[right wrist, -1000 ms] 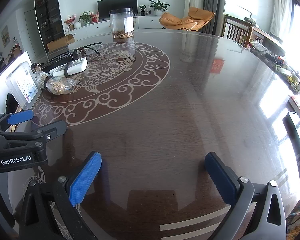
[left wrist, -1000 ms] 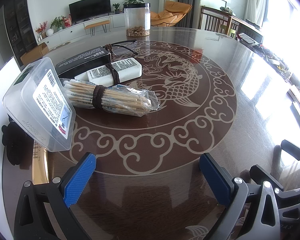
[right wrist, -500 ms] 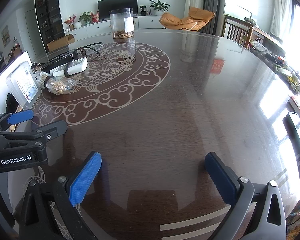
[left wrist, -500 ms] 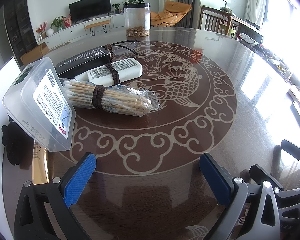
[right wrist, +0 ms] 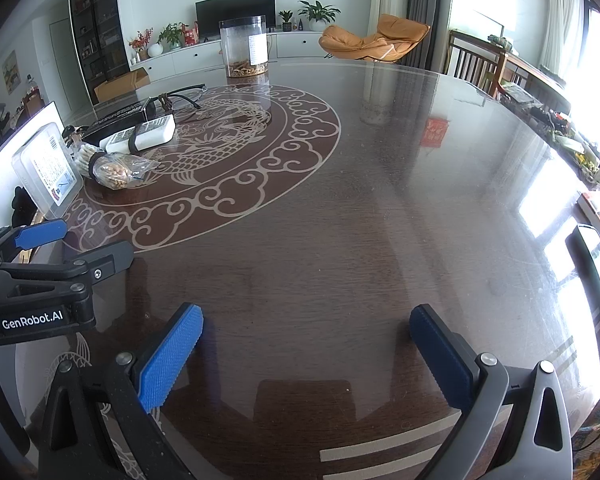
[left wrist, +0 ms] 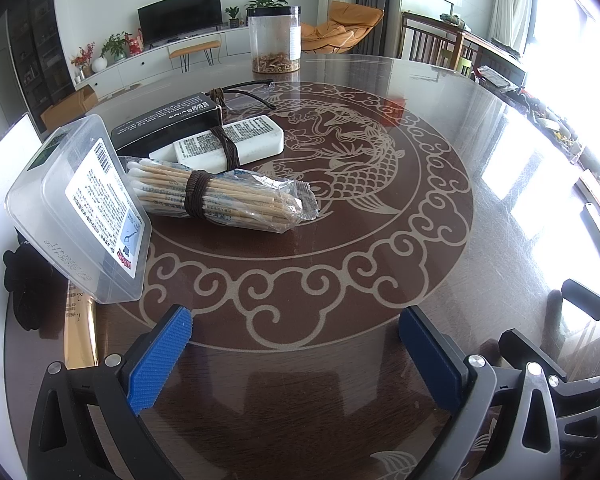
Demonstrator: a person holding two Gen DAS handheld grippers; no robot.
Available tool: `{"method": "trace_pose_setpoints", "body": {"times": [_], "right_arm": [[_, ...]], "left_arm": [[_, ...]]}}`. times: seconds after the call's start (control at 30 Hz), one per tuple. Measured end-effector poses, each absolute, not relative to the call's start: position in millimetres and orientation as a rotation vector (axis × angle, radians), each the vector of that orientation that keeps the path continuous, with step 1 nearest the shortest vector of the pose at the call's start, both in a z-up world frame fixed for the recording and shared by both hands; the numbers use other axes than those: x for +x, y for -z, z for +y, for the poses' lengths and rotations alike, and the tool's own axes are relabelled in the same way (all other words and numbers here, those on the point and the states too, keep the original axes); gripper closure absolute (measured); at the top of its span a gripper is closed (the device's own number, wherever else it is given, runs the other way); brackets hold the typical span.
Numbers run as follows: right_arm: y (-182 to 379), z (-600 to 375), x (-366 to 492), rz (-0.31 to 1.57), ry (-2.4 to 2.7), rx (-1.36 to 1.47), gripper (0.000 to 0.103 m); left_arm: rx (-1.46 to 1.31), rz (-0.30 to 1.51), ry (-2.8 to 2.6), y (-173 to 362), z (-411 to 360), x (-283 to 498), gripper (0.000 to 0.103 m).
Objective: Organize objects
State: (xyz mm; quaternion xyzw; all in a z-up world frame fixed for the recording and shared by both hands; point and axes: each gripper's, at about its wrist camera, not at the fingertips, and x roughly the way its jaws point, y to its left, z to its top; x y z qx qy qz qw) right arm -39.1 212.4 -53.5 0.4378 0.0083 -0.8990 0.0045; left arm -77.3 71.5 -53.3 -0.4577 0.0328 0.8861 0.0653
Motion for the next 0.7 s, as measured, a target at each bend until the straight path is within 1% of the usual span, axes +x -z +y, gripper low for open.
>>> {"method": "trace_pose_setpoints", "body": {"times": [0.7], "right_arm": [[54.2, 211.9, -38.6, 0.026, 2.816, 1.370, 0.000]], "left_arm": [[-1.381, 0.099, -2.674, 52.5, 71.0, -77.1, 0.000]]}}
